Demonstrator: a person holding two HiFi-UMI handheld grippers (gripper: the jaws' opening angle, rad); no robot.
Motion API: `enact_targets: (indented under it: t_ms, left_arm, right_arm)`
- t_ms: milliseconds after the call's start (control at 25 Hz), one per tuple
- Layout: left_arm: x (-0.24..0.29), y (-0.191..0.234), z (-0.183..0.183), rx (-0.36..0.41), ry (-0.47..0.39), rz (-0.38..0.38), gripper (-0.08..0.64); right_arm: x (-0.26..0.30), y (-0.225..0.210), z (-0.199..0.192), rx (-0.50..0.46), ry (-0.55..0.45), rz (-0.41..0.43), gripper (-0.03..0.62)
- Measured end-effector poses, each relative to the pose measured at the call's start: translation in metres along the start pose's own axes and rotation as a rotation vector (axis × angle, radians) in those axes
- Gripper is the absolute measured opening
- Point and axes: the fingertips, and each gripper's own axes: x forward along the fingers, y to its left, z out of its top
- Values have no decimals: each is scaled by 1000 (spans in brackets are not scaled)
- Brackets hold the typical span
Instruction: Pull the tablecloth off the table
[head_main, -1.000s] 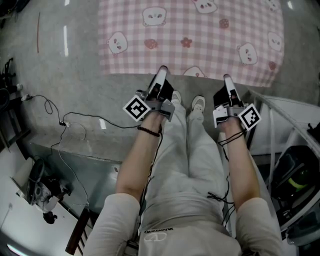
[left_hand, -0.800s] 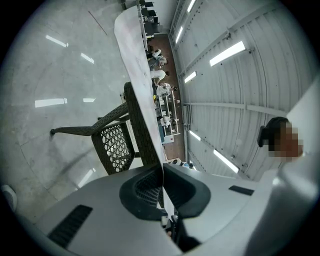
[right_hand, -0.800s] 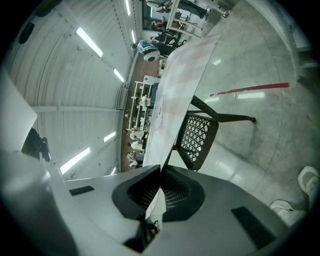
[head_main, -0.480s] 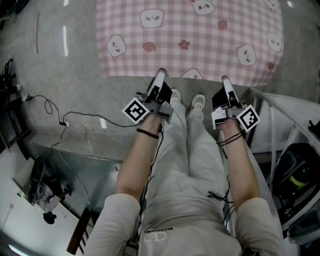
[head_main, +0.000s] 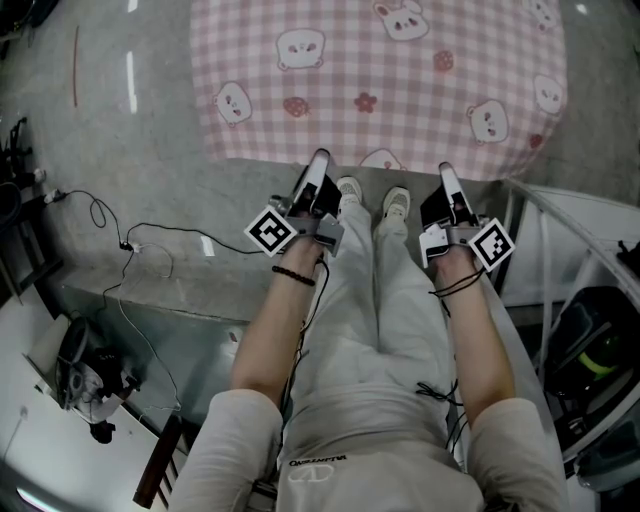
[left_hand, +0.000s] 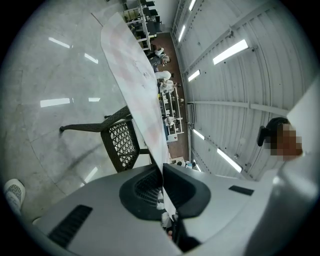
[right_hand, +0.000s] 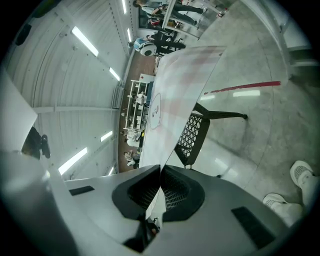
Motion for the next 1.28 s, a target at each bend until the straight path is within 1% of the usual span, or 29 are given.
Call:
enact_targets:
  t_ms: [280,600,800,1080,1280]
  left_arm:
    - [3,2,0,4,1,8,3]
    - [2,7,0,17,-2,-28,3]
    - [1,17,-4,24,8,-23,3]
    - [3,18,-3,37,6,-40,3]
    - [1,25,-4,38,10,-30,3]
  right_arm:
    - [2,-5,0,5,13,-13,11]
    - [4,-7,-2,-13,14,21,11]
    - [5,-14,-2,-23,22,31,11]
    - [7,-16,-1,-39,30,41,11]
    - [8,-21,-2,-42,45,43,11]
